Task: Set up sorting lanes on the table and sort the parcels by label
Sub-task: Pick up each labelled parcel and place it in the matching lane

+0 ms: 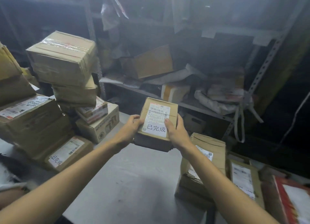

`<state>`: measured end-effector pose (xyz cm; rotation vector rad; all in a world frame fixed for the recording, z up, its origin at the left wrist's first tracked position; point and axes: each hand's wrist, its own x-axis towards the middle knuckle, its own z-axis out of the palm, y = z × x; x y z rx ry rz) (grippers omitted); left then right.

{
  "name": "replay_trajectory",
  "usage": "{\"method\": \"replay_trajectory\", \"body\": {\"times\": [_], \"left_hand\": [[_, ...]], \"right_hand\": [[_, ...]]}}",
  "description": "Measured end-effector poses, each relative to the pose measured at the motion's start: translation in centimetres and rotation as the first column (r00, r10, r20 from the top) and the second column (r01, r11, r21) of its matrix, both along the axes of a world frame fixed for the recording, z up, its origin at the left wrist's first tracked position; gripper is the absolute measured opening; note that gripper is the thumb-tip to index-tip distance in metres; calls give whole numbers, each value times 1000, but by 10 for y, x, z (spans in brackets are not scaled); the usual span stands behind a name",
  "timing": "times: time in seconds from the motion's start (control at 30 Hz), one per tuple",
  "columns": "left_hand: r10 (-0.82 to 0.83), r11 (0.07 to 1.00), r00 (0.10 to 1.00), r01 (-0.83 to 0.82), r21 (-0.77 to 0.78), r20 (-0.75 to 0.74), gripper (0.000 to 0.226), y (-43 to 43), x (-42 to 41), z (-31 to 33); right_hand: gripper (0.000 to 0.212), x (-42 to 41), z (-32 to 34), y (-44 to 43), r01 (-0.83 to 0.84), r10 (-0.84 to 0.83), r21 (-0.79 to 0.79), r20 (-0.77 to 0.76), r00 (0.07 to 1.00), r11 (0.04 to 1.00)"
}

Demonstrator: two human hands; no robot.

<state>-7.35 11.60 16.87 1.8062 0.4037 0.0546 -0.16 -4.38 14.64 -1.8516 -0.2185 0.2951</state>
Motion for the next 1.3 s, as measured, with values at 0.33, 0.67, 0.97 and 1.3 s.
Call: {"method": "replay_trajectory", "body": {"times": [0.33, 0.67, 0.97, 1.3], "left_hand": [[-83, 990, 996, 80, 113, 29, 40, -138, 17, -16], [-180, 974, 981, 168, 155, 68, 35, -264, 41, -29], [-380, 922, 923, 373, 100, 63, 47, -338, 66, -43], [-511, 859, 856, 512, 1, 74, 34, -410, 78, -54]], "right_hand": [[53, -4, 10, -152, 53, -51, -58, 45, 998, 997], [52, 4, 2, -281, 192, -189, -175, 37, 981, 966], [50, -5, -3, -358, 374, -362, -268, 96, 927, 888], [82, -7, -26, -418, 516, -531, -307, 39, 846, 800]]}}
